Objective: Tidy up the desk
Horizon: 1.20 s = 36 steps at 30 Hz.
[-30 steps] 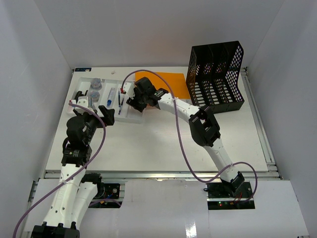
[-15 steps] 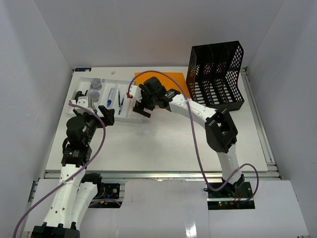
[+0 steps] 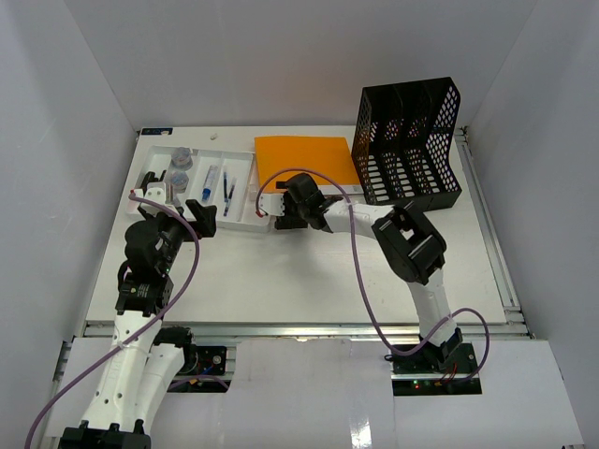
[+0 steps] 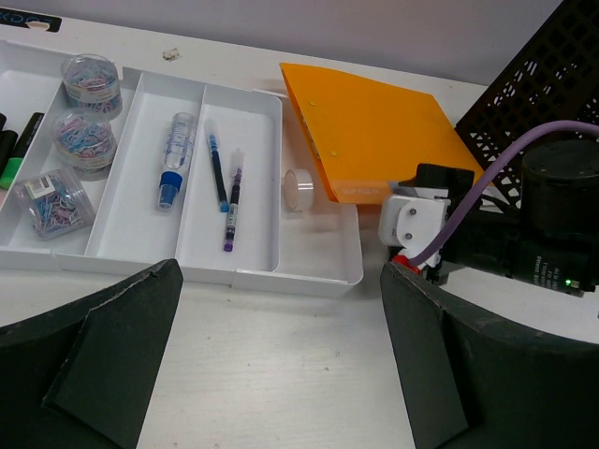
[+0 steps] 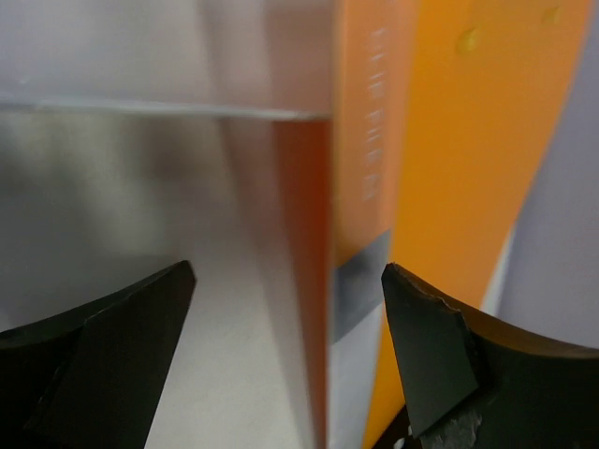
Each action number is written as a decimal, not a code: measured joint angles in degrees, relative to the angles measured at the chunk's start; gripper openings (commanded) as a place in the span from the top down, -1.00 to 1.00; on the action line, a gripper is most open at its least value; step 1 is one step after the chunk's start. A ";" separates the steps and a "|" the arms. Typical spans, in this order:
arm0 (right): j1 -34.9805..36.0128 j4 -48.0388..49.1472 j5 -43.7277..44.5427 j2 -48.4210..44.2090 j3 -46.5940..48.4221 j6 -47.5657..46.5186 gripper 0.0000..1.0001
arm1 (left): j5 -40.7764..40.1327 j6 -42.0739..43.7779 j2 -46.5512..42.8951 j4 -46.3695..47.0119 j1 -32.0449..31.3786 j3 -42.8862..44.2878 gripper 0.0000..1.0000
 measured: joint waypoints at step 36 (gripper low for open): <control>-0.44 39.76 9.31 7.81 -10.60 -10.62 0.62 | 0.00 0.02 0.94 0.00 0.00 -0.05 -0.96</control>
